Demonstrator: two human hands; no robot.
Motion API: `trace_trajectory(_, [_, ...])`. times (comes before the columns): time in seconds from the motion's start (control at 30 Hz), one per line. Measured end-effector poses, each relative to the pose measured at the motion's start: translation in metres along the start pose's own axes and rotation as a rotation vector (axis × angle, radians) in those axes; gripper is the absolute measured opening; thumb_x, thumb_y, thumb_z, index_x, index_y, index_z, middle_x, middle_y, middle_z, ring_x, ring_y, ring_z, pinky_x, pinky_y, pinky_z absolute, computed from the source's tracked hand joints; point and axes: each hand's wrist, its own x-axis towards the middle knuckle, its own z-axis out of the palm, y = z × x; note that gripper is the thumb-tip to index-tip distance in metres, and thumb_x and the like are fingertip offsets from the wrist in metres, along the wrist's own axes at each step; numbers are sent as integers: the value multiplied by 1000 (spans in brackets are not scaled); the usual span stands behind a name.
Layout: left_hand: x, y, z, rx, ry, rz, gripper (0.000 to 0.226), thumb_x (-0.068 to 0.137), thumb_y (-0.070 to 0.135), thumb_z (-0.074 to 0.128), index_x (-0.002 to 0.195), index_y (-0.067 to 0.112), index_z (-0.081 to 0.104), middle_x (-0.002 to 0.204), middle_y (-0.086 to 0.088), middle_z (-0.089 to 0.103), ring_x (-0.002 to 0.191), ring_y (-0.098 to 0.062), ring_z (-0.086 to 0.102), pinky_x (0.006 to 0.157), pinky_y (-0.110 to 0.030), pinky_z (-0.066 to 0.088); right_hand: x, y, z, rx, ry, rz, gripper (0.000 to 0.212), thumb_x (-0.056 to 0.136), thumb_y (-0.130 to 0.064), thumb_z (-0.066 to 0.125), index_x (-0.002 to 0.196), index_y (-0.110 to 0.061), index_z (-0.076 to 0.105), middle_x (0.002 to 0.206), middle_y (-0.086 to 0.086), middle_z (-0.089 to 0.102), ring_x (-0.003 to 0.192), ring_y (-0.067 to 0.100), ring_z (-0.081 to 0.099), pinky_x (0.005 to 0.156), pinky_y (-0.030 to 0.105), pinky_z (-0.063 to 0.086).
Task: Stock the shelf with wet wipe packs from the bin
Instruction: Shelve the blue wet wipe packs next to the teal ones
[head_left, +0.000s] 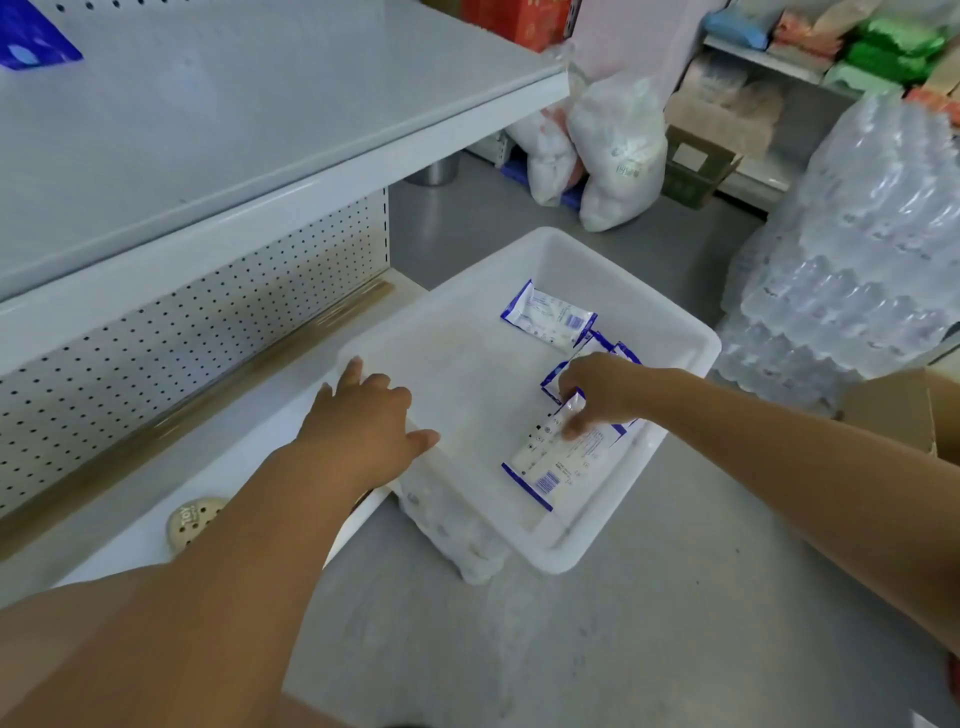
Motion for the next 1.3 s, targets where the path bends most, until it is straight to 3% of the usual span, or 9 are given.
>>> trace_trajectory(0.07, [-4, 2, -3, -75, 42, 0, 63, 95, 61, 49, 143, 20, 47, 155, -4, 38, 152, -27, 11, 121, -47, 21, -4, 0, -4, 44, 29, -43, 36, 73, -49, 83, 96, -28, 64, 98, -7, 60, 94, 19, 59, 83, 33, 54])
trace_trajectory(0.17, [-12, 8, -9, -319, 167, -2, 55, 92, 54, 60, 135, 20, 55, 140, -1, 54, 130, -22, 48, 106, -38, 42, -16, -5, -15, 153, 116, -44, 29, 74, -42, 84, 79, -26, 60, 81, -9, 56, 75, 14, 55, 64, 24, 44])
trace_trajectory(0.4, [-19, 19, -20, -911, 346, 46, 52, 86, 43, 74, 133, 30, 55, 131, 9, 59, 112, -5, 58, 86, -22, 45, -56, -38, -60, 600, 408, -5, 45, 77, -53, 81, 84, -10, 68, 80, 5, 67, 67, 16, 58, 62, 26, 47])
trace_trajectory(0.5, [-23, 20, -27, -816, 447, 229, 75, 82, 32, 80, 144, 47, 40, 152, 18, 36, 136, 0, 35, 112, -26, 34, -74, -70, -85, 889, 421, -15, 56, 80, -53, 78, 96, 0, 69, 87, 16, 73, 69, 31, 68, 61, 28, 50])
trace_trajectory(0.63, [-26, 18, -38, -658, 521, 316, 101, 72, 49, 81, 150, 52, 17, 164, 23, -6, 151, -2, -7, 121, -32, 11, -85, -106, -119, 1134, 339, -50, 51, 83, -44, 78, 107, 0, 70, 97, 18, 76, 87, 33, 75, 84, 42, 60])
trace_trajectory(0.73, [-28, 9, -44, -781, 626, 338, 100, 63, 59, 73, 152, 46, 29, 164, 19, 13, 152, -4, 6, 123, -41, 21, -89, -124, -139, 1327, 248, -77, 37, 87, -30, 77, 110, -3, 71, 96, 12, 78, 90, 27, 76, 85, 43, 61])
trace_trajectory(0.93, [-37, -7, -63, -1075, 616, 323, 86, 66, 44, 83, 140, 52, 42, 141, 27, 51, 127, 11, 47, 104, -14, 42, -93, -154, -171, 1543, 136, -177, 40, 93, -35, 67, 114, -1, 68, 112, 21, 73, 99, 28, 73, 81, 35, 61])
trace_trajectory(1.1, [-46, -20, -81, -1393, 777, 280, 38, 78, 50, 65, 107, 26, 70, 97, 11, 76, 93, -7, 72, 80, -28, 58, -95, -178, -196, 1593, 49, -245, 62, 93, -48, 61, 125, 6, 59, 115, 25, 71, 104, 37, 72, 93, 43, 57])
trace_trajectory(1.3, [-60, -37, -107, -1866, 867, 158, 35, 98, 42, 54, 113, 15, 69, 104, -8, 77, 96, -25, 74, 86, -47, 59, -84, -214, -209, 1358, 309, -431, 36, 95, -36, 64, 112, -4, 68, 107, 7, 76, 94, 15, 72, 85, 33, 57])
